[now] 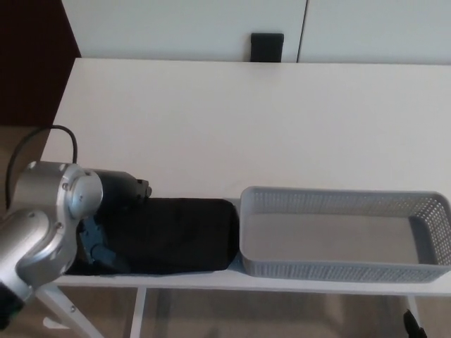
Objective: The robot walk towards a table in front and pick up a black pencil case on the left hand side and put the pencil case into a small container on the right hand side
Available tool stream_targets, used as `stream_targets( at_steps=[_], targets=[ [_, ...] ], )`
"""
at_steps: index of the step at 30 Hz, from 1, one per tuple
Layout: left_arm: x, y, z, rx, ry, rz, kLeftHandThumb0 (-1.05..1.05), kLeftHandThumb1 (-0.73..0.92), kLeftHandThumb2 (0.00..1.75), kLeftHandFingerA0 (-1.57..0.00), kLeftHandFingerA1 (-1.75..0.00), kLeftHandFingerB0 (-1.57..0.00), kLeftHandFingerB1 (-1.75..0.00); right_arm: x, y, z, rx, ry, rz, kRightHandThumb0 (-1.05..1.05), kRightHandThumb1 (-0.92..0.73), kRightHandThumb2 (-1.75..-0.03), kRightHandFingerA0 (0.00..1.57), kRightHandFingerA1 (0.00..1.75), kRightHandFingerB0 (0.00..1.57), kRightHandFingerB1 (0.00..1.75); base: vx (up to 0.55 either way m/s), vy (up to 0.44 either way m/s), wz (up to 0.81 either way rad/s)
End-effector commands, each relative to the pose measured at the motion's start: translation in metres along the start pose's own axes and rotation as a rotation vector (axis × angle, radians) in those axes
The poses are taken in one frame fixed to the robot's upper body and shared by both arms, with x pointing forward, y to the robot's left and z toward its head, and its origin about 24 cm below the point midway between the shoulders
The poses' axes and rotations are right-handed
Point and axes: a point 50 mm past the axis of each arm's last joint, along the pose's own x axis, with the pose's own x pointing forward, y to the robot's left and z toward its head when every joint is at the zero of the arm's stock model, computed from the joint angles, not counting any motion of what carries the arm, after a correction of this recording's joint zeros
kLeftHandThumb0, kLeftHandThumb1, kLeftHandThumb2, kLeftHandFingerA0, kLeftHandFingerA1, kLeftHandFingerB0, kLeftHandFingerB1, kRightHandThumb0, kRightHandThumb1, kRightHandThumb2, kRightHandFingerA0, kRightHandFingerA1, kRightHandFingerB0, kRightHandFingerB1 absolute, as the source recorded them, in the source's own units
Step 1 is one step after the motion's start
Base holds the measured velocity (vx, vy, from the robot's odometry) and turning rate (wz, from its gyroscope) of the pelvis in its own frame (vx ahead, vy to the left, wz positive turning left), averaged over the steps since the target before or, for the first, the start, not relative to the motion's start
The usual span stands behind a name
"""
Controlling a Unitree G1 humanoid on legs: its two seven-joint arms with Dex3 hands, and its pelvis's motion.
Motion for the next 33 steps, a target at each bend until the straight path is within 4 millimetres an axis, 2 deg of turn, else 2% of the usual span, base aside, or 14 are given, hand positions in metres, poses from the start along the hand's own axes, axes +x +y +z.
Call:
stream_targets(
  at_steps=[1, 4, 5, 7, 8, 10, 11, 16, 17, 19, 24, 27, 28, 33],
  targets=[
    [0.010, -0.037, 0.005, 0.049, -0.090, 0.243, -0.31, 0.64, 0.61, -0.75, -1.42, -0.73, -1.12, 0.000, -0.003, -0.003, 0.003, 0.022, -0.007, -0.79, -0.86, -1.14, 0.00, 0.00, 0.00, 0.00, 0.00, 0.000, 0.00],
    [0.010, -0.041, 0.005, 0.024, -0.122, 0.335, -0.31, 0.64, 0.61, -0.75, -1.42, -0.73, -1.12, 0.000, -0.003, -0.003, -0.003, 0.019, -0.007, -0.79, -0.86, -1.14, 0.00, 0.00, 0.00, 0.00, 0.00, 0.000, 0.00],
    [0.009, -0.039, 0.004, 0.004, -0.134, 0.354, -0.33, 0.52, 0.85, -0.79, -1.18, -0.75, -0.94, 0.002, -0.003, -0.001, -0.003, 0.017, -0.008, -0.82, -0.86, -1.16, 0.00, 0.00, 0.00, 0.00, 0.00, 0.000, 0.00],
    [0.008, -0.035, 0.003, -0.025, -0.155, 0.384, -0.33, 0.52, 0.85, -0.79, -1.18, -0.75, -0.94, 0.006, -0.004, 0.001, -0.004, 0.014, -0.010, -0.82, -0.86, -1.16, 0.00, 0.00, 0.00, 0.00, 0.00, 0.000, 0.00],
    [0.008, -0.034, 0.003, -0.027, -0.168, 0.396, -0.23, 0.65, 0.61, -0.69, -1.38, -0.70, -1.02, 0.007, -0.004, 0.001, -0.005, 0.015, -0.013, -0.82, -0.86, -1.16, 0.00, 0.00, 0.00, 0.00, 0.00, 0.000, 0.00],
    [0.007, -0.034, 0.000, -0.048, -0.190, 0.414, -0.24, 0.63, 0.59, -0.81, -1.14, -0.84, -0.73, 0.007, -0.004, 0.002, -0.003, 0.008, -0.012, -0.83, -0.87, -1.17, 0.00, 0.00, 0.00, 0.00, 0.00, 0.000, 0.00],
    [0.008, -0.034, -0.001, -0.056, -0.197, 0.421, -0.22, 0.63, 0.59, -0.79, -1.18, -0.80, -0.83, 0.006, -0.005, 0.002, -0.010, 0.004, -0.011, -0.82, -0.87, -1.18, 0.00, 0.00, 0.00, 0.00, 0.00, 0.000, 0.00],
    [0.009, -0.034, -0.002, -0.065, -0.209, 0.434, -0.22, 0.63, 0.59, -0.79, -1.18, -0.80, -0.83, 0.006, -0.005, 0.002, -0.017, 0.001, -0.009, -0.82, -0.87, -1.18, 0.00, 0.00, 0.00, 0.00, 0.00, 0.000, 0.00],
    [0.007, -0.032, -0.005, -0.095, -0.222, 0.444, -0.22, 0.63, 0.59, -0.72, -1.34, -0.71, -1.02, 0.008, -0.005, 0.002, -0.022, 0.001, -0.009, -0.82, -0.87, -1.18, 0.00, 0.00, 0.00, 0.00, 0.00, 0.000, 0.00],
    [0.003, -0.027, -0.008, -0.108, -0.230, 0.459, -0.23, 0.62, 0.59, -0.76, -1.28, -0.79, -0.88, 0.008, -0.005, 0.003, -0.024, 0.000, -0.005, -0.84, -0.87, -1.20, 0.00, 0.00, 0.00, 0.00, 0.00, 0.000, 0.00],
    [-0.007, -0.018, -0.017, -0.122, -0.228, 0.494, -0.24, 0.62, 0.58, -0.83, -1.22, -0.87, -0.78, 0.010, -0.006, 0.004, -0.025, -0.005, -0.002, -0.84, -0.87, -1.20, 0.00, 0.00, 0.00, 0.00, 0.00, 0.000, 0.00],
    [-0.009, -0.017, -0.020, -0.124, -0.231, 0.508, -0.23, 0.61, 0.59, -0.81, -1.28, -0.83, -0.88, 0.011, -0.006, 0.004, -0.030, -0.005, -0.002, -0.84, -0.87, -1.21, 0.00, 0.00, 0.00, 0.00, 0.00, 0.000, 0.00],
    [-0.014, -0.012, -0.026, -0.124, -0.220, 0.517, -0.31, 0.50, 0.86, -0.85, -1.18, -0.75, -0.96, 0.011, -0.007, 0.005, -0.037, -0.010, -0.002, -0.68, -0.92, -1.01, 0.00, 0.00, 0.00, 0.00, 0.00, 0.000, 0.00],
    [-0.024, -0.005, -0.039, -0.127, -0.201, 0.538, -0.33, 0.49, 0.83, -0.86, -1.23, -0.72, -1.01, 0.011, -0.008, 0.006, -0.055, -0.017, -0.002, -0.69, -0.92, -1.01, 0.00, 0.00, 0.00, 0.00, 0.00, 0.000, 0.00]
  ],
)
